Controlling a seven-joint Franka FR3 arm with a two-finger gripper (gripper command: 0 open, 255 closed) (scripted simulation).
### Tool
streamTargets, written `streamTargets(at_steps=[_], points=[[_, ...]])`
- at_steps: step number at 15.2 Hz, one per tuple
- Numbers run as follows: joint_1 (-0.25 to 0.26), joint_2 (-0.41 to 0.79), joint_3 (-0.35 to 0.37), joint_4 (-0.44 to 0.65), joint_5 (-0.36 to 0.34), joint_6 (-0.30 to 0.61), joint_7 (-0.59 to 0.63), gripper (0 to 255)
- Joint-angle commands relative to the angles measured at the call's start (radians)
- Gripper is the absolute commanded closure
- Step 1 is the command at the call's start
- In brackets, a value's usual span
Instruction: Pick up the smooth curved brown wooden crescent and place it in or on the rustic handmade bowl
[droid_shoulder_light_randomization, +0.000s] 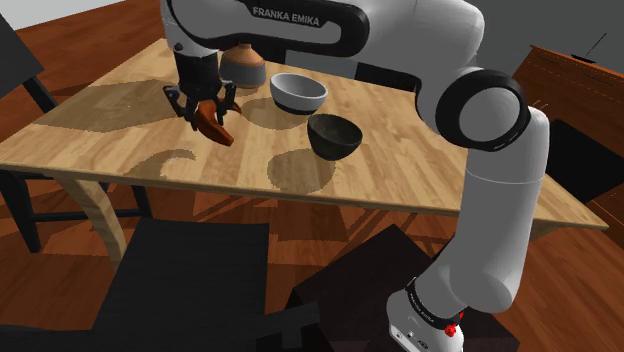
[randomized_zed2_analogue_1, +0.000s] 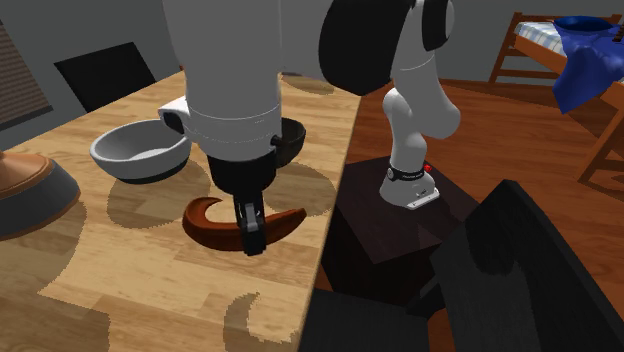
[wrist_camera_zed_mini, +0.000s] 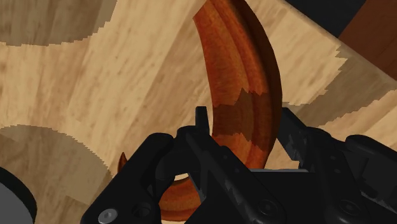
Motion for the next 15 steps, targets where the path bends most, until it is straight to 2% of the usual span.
streamTargets(at_steps=[1,8,15], points=[[0.007,0.002,0.001,0.030,-0.001,-0.028,-0.002,255],[0.044,0.040,-0.003,0.187,-0.017,-0.145,-0.017,255],[0.106,0.111,-0.016,0.399,-0.051,-0.280,-0.038,255]])
